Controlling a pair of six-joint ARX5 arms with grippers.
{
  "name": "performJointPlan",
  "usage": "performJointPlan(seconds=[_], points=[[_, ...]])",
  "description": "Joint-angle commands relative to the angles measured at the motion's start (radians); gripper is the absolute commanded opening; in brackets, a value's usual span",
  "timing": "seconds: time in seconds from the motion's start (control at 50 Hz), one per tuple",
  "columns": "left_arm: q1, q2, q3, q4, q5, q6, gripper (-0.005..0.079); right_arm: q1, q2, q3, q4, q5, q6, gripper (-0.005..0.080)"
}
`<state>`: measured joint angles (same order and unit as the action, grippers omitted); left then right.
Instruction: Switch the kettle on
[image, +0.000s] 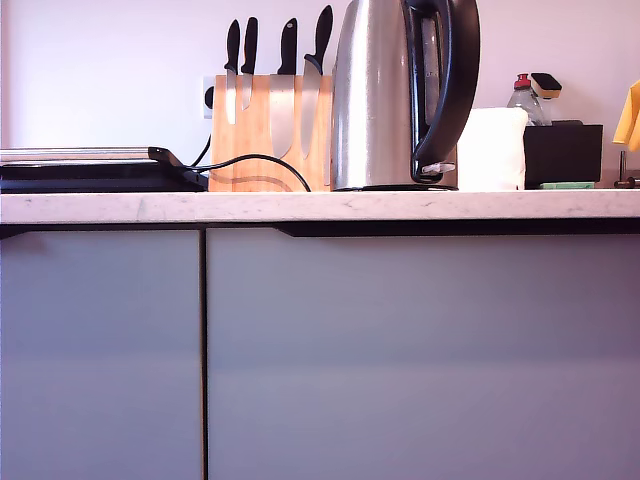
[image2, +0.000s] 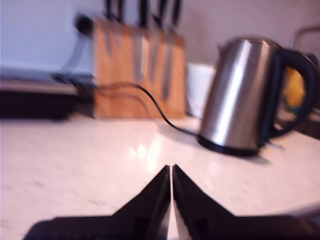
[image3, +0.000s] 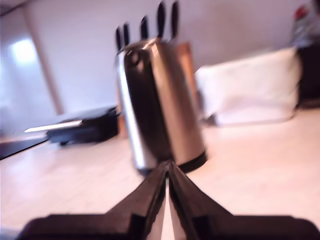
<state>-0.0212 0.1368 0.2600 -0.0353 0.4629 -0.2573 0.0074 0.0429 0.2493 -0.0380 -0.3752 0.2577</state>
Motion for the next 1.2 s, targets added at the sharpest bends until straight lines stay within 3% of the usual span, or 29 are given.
performJointPlan(seconds=[0.0, 0.14, 0.28, 0.62, 1.18], points=[[-0.008, 0.037, 0.011, 0.032, 0.034, -0.005, -0.0019, 0.0, 0.047, 0.019, -0.016, -0.034, 0.015, -0.001], [-0.03, 0.122, 0.024, 0.101, 0.093, -0.005, -0.0019, 0.008, 0.139, 0.049, -0.028, -0.12, 0.016, -0.001], [-0.062, 0.203, 0.025, 0.195, 0.107, -0.005, -0.0019, 0.032, 0.254, 0.083, -0.026, -0.14, 0.016, -0.001], [-0.163, 0.368, 0.044, 0.359, 0.109, -0.005, -0.0019, 0.137, 0.574, 0.203, 0.103, -0.136, -0.036, -0.001], [-0.312, 0.612, 0.092, 0.486, 0.105, 0.004, -0.0019, 0.243, 1.03, 0.307, 0.393, -0.067, -0.158, -0.001]])
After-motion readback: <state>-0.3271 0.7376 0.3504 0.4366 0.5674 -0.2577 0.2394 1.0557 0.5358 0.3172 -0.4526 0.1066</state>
